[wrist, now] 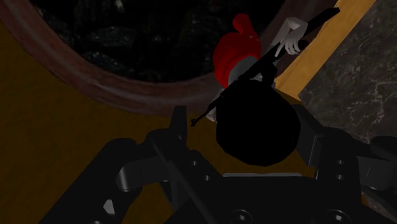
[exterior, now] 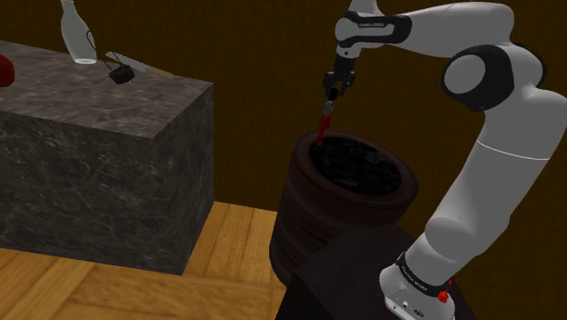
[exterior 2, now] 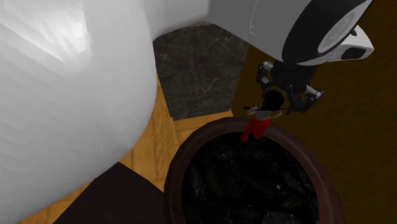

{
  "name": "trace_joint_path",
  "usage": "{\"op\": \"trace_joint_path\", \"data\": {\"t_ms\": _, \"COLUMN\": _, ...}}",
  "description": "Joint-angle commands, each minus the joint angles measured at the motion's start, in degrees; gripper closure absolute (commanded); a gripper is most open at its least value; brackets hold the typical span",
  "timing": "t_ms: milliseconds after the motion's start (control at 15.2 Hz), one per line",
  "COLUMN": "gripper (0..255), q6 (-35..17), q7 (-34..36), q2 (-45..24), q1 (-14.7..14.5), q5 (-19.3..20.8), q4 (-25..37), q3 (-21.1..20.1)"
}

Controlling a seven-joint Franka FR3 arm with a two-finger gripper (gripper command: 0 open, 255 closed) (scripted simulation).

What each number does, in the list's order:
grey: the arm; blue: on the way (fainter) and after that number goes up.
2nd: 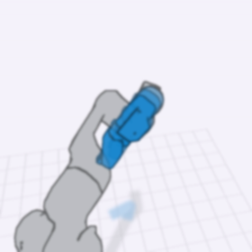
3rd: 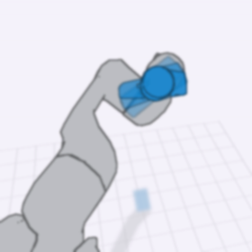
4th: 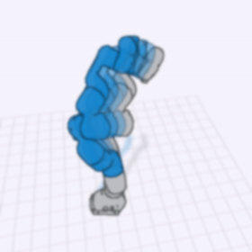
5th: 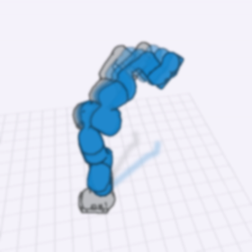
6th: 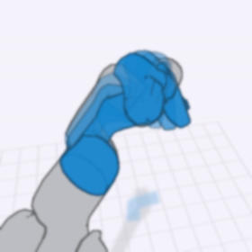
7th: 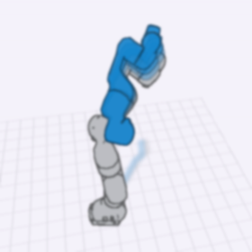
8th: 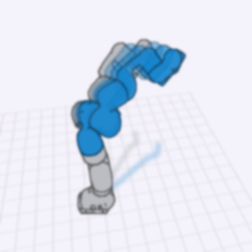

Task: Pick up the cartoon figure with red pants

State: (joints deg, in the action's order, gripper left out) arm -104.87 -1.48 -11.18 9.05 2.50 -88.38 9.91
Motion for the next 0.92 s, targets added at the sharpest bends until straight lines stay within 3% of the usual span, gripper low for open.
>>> {"op": "trace_joint_path", "data": {"t_ms": 0, "gripper": 255, "q6": 1.6, "q7": -0.1, "q2": 0.0, "q1": 0.0, "q5": 0.0, "q4": 1.6, "q3": 0.0}}
{"op": "trace_joint_path", "data": {"t_ms": 858, "gripper": 255, "q6": 11.0, "q7": -0.9, "q2": -2.0, "q1": 0.4, "q5": -0.5, "q4": 13.1, "q3": 0.1}}
